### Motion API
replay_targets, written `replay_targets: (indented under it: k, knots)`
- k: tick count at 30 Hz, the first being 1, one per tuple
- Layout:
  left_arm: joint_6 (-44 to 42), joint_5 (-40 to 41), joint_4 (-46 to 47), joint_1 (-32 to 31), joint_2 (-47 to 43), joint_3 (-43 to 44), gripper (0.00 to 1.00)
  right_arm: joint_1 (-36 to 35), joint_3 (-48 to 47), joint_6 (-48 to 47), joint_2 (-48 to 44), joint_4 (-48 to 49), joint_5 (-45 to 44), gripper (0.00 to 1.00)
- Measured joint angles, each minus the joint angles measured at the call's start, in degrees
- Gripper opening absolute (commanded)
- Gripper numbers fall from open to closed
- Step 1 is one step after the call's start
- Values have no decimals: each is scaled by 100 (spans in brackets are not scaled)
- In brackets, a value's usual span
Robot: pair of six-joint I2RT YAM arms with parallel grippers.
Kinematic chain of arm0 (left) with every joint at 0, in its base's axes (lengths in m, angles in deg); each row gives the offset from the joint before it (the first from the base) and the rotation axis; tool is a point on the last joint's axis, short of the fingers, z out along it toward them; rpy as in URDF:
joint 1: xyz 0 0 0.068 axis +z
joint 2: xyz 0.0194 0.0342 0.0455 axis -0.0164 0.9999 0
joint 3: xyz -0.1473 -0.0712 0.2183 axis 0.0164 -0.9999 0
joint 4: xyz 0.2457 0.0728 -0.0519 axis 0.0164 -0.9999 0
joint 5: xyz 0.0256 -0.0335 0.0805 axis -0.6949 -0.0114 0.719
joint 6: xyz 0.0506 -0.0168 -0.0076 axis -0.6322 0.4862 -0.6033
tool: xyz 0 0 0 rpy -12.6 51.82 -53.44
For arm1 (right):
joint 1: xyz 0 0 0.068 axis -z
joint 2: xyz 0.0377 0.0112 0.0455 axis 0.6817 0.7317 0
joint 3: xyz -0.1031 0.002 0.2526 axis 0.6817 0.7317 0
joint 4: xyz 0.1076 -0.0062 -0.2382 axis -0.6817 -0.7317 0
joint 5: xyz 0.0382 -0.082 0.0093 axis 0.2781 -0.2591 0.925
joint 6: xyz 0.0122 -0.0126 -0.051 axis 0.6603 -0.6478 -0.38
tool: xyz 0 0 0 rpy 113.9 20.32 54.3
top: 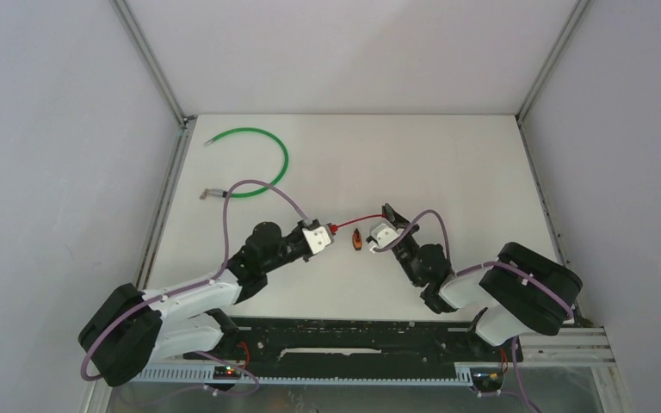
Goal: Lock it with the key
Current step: Lock the lock.
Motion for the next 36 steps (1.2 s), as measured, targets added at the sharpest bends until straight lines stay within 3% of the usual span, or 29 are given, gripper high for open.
replay_targets:
  k: [6,13,21,30,36]
  knots:
    - [0,-57,48,-2,9,50,0,96,2,511,-142,-70,164,0]
    - [-35,-457,72,-26,302,496,0,577,229,2015,-1010,-142,1126,0]
    - [-92,-1060,-227,-50,791,909,0,730,238,3482,-1290,-153,1611,0]
    - [-240,-1355,-551,-107,975,1266,0,767,236,4524,-1561,-251,1561,0]
    - [-225,-1355,-417,-120,997,1266,0,402,-66,4774,-1563,-409,1209,0]
